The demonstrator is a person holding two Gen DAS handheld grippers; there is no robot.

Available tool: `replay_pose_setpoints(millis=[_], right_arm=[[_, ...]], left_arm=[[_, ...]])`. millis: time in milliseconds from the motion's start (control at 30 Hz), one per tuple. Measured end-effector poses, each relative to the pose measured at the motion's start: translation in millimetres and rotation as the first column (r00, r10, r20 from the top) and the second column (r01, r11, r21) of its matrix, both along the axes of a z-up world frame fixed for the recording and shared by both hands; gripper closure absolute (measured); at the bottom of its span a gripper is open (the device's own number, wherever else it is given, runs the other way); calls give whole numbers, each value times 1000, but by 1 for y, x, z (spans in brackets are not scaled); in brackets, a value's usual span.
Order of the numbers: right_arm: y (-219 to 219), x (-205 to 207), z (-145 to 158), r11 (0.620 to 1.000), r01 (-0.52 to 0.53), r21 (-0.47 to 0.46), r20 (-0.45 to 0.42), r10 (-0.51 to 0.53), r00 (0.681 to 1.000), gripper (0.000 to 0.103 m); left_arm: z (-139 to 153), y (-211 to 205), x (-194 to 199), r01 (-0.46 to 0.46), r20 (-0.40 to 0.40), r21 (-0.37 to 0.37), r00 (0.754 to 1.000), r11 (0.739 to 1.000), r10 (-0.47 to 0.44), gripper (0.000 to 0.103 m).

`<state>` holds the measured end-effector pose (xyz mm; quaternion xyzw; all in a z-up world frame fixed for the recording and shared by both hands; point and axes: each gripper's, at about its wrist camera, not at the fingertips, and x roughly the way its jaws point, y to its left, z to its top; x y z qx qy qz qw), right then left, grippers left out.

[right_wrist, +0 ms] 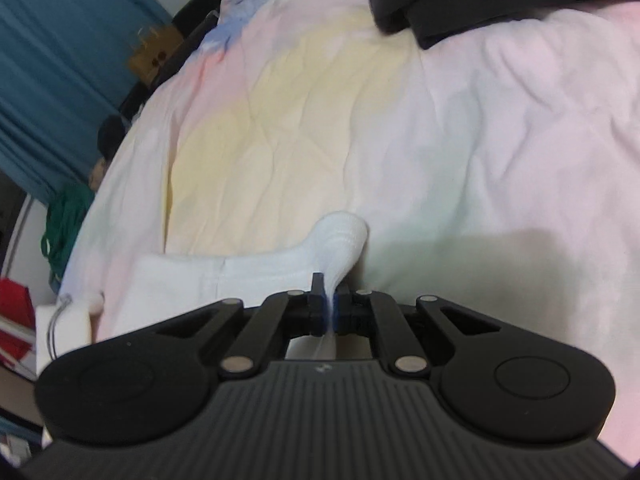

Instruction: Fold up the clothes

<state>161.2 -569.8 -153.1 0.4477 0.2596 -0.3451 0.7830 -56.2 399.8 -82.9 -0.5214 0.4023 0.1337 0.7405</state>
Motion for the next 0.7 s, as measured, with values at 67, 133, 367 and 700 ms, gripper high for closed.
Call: replay_pose_setpoints(millis=[67,133,367,700], right_arm=[[0,4,0,999,-31,-16,-6,31,999,94],[1,2,7,999,-32,-35,1,32,999,92],[20,-6,47,976,-10,-216,55,22,998,33],[97,30,84,866,-449,-221,335,500,799,28]], left_arm=[[11,-2,-5,41,20,54,999,998,-42,70],[27,-7,-14,86,13,148,996,985,-89,66],[100,-64,-29,154,14,576,980,803,-198,27],[130,-227,77,226,114,747,883,626,-455,23]])
